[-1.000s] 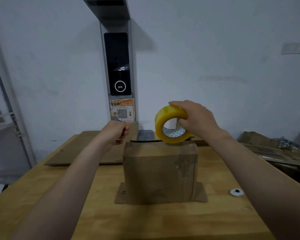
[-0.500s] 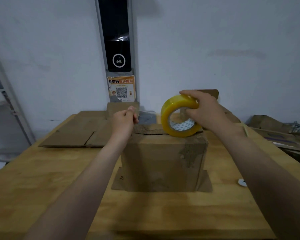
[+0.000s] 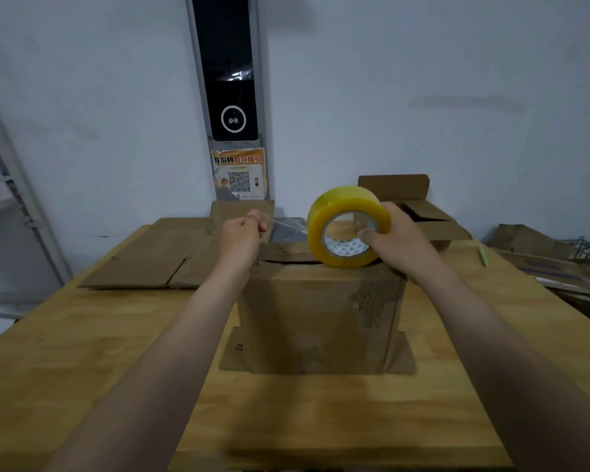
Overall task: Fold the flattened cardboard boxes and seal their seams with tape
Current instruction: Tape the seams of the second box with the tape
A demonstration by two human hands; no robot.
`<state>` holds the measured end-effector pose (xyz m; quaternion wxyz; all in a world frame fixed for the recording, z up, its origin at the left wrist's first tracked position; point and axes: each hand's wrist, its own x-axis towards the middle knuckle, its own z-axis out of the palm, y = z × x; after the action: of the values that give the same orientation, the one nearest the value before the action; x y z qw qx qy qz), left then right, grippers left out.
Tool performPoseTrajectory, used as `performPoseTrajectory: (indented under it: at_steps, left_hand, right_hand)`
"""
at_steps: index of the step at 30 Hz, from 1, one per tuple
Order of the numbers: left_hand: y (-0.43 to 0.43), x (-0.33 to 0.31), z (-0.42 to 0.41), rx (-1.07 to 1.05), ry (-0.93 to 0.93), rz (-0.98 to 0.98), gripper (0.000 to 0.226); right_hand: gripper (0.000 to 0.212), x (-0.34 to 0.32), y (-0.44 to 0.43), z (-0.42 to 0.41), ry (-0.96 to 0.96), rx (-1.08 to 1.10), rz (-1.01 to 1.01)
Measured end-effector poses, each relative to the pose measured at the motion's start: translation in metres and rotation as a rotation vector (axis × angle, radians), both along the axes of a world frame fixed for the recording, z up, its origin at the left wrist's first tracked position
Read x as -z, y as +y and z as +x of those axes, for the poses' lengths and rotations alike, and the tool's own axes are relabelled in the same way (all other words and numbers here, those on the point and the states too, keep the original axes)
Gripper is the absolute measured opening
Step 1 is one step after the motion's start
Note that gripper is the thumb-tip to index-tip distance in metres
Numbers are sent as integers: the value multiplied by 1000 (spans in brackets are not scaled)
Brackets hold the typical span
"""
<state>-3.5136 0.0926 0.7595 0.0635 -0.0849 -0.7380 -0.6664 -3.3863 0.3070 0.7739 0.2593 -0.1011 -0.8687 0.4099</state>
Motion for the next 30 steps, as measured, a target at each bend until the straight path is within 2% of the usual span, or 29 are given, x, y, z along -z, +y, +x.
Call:
performPoseTrajectory:
  at_steps: [3, 8, 11, 14, 18, 21, 25, 28, 30]
  left_hand:
    - [2, 0, 7, -19, 65, -41, 45]
    - [2, 6, 17, -67, 287, -74, 44]
    - [0, 7, 19, 25, 250, -138, 45]
    - [1, 3, 16, 97, 181, -302, 49]
    - [4, 1, 15, 134, 162, -325, 52]
    - [7, -1, 16, 144, 133, -311, 50]
    - [5, 0, 15, 59, 72, -149, 46]
    - [5, -1, 17, 53, 95, -157, 46]
    - [6, -4, 20, 52, 72, -158, 45]
  right_hand:
    - [28, 2, 0, 2, 31, -7, -58]
    - [27, 1, 4, 6, 68, -15, -83]
    - [24, -5, 10, 7, 74, -19, -136]
    - [25, -12, 17, 8, 53, 8, -138]
    - [37, -19, 22, 12, 116, -20, -91]
    - [48, -20, 26, 13, 174, -38, -6]
    - [61, -20, 32, 11, 160, -22, 166]
    - [76, -20, 45, 13, 121, -3, 281]
    - [81, -20, 51, 19, 137, -66, 361]
